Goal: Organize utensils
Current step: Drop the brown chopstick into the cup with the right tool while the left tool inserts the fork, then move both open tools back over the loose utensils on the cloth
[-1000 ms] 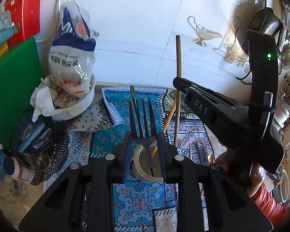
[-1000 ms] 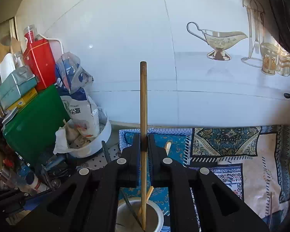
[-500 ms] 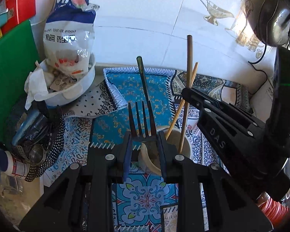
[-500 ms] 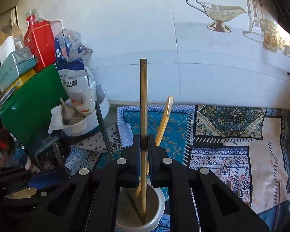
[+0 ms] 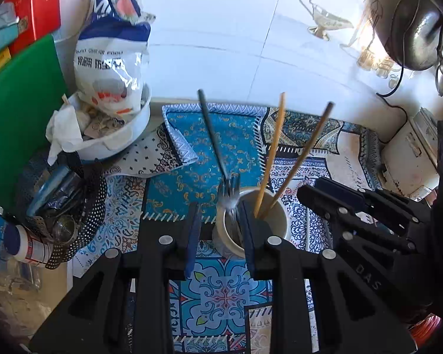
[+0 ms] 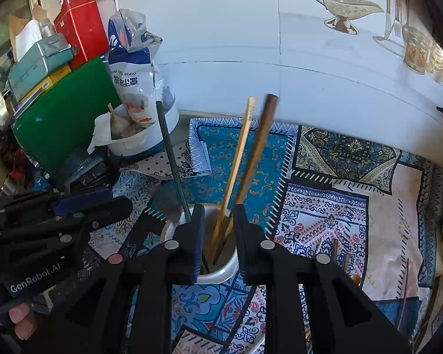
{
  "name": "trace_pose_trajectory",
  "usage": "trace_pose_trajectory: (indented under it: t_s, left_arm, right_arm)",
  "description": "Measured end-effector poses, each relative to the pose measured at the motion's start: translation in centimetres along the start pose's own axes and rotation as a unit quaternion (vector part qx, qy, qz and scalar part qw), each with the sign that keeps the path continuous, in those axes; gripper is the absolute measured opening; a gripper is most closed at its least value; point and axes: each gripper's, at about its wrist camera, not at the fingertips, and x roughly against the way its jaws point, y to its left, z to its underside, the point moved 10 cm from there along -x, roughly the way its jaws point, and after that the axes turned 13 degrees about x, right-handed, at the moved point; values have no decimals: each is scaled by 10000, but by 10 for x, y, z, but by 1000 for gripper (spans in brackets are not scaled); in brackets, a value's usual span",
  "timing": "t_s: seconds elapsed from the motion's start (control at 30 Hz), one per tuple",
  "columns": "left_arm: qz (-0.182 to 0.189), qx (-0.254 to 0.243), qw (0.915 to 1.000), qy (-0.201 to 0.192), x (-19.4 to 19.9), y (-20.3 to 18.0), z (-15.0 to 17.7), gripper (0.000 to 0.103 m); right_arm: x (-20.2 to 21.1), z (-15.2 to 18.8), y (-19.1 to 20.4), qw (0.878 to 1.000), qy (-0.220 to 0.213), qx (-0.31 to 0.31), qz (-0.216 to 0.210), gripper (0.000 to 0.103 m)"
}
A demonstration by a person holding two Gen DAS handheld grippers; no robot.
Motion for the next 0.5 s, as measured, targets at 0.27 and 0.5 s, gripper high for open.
trace_pose_trajectory:
  t_s: [0.27,0.5]
  left_arm:
    - [109,-315,9992,-234,27,-24,-1,25]
    - [399,-660,9969,-142,31,-64,15,27]
  right_arm:
    - [35,9,-14,9997,-13,-51,222,22]
    - [64,31,-45,9978,5,-260,606,27]
